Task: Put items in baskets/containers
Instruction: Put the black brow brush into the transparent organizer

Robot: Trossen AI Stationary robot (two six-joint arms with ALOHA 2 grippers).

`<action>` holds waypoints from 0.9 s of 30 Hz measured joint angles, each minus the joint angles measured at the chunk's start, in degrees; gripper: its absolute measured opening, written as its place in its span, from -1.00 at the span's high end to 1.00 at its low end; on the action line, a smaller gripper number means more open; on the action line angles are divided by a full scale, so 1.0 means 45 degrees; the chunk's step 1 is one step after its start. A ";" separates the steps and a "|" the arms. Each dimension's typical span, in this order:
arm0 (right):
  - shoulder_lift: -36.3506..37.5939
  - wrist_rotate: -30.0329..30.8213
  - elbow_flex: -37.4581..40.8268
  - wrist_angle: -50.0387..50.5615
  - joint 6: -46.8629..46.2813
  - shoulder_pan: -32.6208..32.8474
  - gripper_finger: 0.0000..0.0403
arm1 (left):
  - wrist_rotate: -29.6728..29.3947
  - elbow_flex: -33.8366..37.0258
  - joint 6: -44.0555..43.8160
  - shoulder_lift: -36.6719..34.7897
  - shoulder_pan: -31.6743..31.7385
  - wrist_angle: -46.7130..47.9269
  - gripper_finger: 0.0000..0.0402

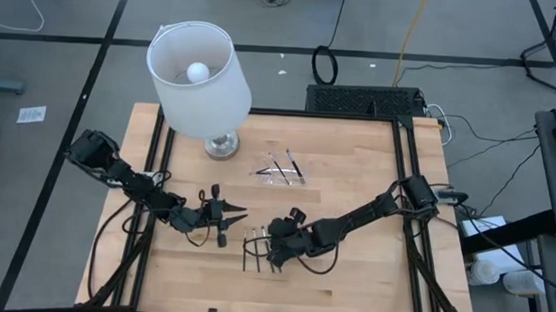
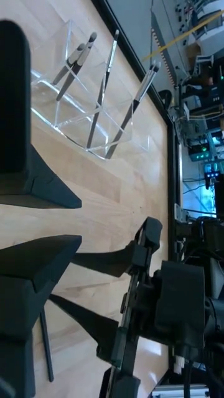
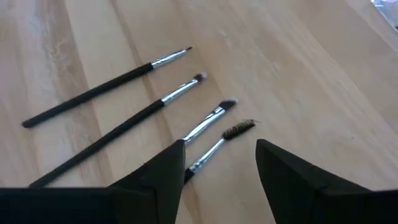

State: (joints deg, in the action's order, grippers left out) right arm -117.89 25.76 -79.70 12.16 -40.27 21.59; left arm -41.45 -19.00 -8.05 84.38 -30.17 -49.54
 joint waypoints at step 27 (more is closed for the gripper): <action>-0.0879 -0.0345 -0.0053 0.1291 0.0089 -0.0221 0.09 | 0.0010 0.0000 -0.0155 0.0000 0.0000 0.0000 0.56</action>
State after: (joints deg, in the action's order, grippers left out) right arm -121.84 24.21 -79.94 17.97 -39.87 20.60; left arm -41.41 -19.00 -8.75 84.38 -30.17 -49.54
